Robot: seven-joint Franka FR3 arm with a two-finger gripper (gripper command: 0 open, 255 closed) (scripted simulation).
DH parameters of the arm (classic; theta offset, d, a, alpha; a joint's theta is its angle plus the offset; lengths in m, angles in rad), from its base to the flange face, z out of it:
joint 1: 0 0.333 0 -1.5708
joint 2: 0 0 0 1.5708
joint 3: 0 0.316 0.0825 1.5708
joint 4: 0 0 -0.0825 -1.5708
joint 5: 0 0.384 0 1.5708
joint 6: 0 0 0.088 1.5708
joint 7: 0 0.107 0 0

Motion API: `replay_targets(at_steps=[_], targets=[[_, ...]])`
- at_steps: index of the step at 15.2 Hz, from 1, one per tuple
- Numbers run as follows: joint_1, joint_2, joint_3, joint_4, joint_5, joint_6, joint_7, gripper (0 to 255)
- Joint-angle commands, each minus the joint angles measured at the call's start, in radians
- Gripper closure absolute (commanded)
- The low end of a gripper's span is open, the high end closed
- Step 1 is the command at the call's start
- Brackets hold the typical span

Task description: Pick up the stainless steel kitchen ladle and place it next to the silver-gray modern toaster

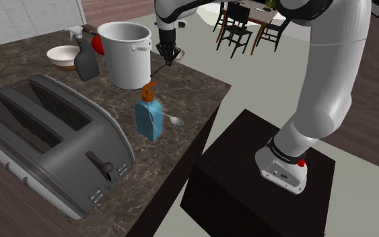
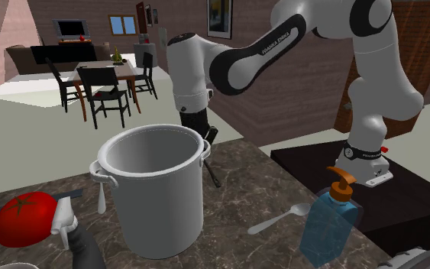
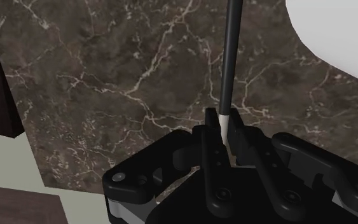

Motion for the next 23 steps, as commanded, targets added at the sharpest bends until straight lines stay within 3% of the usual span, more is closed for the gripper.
replay_targets(at_steps=[1,23], targets=[[-0.001,-0.013,0.001,0.011,0.003,-0.024,-0.002,255],[0.005,-0.065,0.009,0.231,0.018,-0.294,-0.022,255]])
